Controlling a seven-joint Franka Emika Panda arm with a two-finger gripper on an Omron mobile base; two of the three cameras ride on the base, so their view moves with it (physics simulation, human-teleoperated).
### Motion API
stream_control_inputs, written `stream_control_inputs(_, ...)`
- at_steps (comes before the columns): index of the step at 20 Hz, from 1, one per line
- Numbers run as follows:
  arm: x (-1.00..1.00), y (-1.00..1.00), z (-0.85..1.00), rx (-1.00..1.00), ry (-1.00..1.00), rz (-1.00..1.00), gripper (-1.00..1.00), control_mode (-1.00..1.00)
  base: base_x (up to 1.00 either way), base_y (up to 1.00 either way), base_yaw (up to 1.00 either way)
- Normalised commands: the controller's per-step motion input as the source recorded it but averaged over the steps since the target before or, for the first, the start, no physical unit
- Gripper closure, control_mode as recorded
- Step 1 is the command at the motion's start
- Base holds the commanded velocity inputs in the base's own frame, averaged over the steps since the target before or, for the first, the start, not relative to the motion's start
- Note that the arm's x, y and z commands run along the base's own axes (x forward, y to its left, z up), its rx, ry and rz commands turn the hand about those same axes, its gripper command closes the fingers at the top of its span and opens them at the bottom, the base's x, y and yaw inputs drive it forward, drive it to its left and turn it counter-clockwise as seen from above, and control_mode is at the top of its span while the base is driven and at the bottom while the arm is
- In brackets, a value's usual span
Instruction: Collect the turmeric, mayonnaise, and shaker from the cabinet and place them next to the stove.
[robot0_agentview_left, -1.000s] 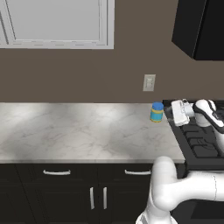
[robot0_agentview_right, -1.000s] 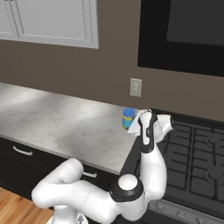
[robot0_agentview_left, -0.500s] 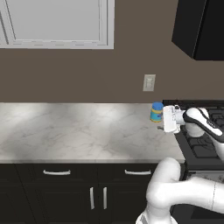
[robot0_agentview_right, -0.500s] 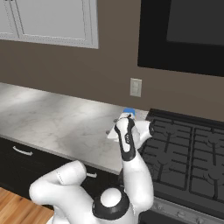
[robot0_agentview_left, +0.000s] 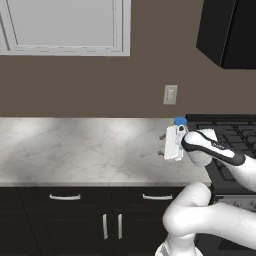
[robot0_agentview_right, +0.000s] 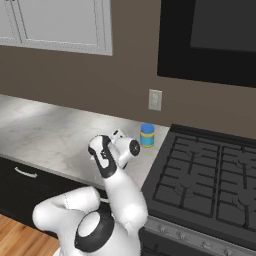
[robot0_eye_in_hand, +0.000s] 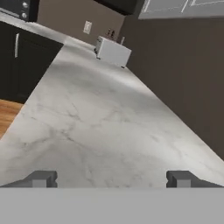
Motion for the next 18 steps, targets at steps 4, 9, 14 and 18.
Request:
stream_control_inputs(4, -0.23, 1.00, 0.35, -0.06, 0.10, -0.07, -1.00, -1.00, 0.00, 0.00, 0.00)
stream_control_inputs(9, -0.21, 1.00, 0.37, -0.03, 0.14, -0.08, -1.00, -1.00, 0.00, 0.00, 0.00)
stream_control_inputs(14, -0.18, 0.96, 0.19, -0.08, 0.15, -0.09, -1.00, -1.00, 0.00, 0.00, 0.00)
stream_control_inputs(18, -0.22, 0.48, 0.03, -0.04, 0.11, -0.07, -1.00, -1.00, 0.00, 0.00, 0.00)
